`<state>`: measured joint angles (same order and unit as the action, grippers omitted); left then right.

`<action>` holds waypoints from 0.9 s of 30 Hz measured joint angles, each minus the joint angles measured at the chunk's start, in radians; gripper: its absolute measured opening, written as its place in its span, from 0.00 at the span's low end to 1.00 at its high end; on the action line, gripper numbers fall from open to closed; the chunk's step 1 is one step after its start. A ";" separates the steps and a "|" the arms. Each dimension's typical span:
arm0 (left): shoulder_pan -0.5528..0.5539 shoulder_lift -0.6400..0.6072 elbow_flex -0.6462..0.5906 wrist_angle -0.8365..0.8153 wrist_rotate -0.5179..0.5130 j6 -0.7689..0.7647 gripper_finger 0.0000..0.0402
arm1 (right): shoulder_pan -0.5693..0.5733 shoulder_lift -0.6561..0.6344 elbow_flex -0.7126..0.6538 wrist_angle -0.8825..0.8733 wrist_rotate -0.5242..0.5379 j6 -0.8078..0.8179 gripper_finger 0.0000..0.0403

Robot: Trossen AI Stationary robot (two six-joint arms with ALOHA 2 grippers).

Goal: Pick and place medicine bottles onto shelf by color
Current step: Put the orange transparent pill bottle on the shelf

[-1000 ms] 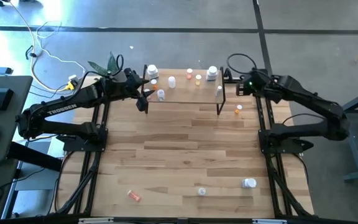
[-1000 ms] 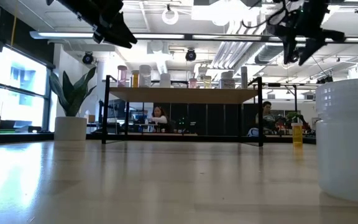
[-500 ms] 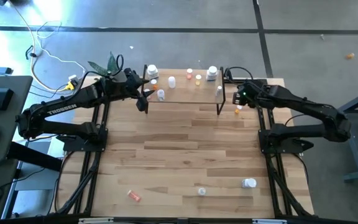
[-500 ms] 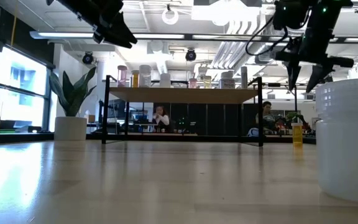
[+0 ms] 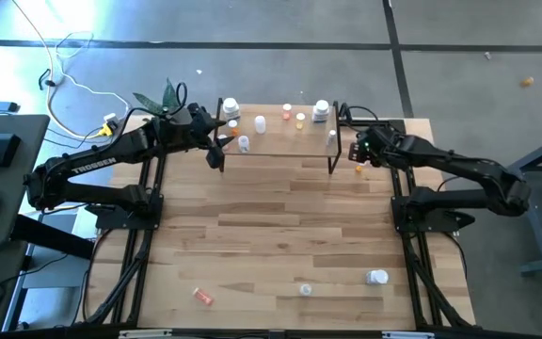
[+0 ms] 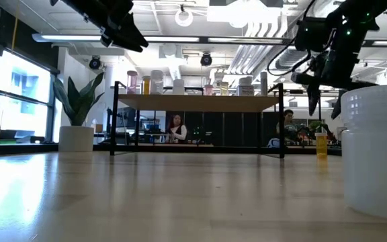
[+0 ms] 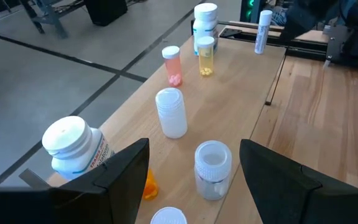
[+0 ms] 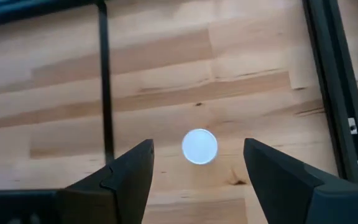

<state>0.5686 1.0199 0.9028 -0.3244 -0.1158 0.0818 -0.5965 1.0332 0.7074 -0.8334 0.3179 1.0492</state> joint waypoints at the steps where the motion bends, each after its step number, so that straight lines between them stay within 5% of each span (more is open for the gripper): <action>1: 0.000 0.000 0.000 0.000 0.000 0.000 0.60 | 0.000 0.004 -0.007 0.002 0.000 0.000 0.60; 27: 0.000 0.000 0.000 0.010 0.000 -0.003 0.60 | 0.000 0.009 -0.125 0.165 0.011 0.033 0.60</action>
<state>0.5686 1.0199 0.9028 -0.3141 -0.1154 0.0792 -0.5968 1.0424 0.5819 -0.6682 0.3292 1.0818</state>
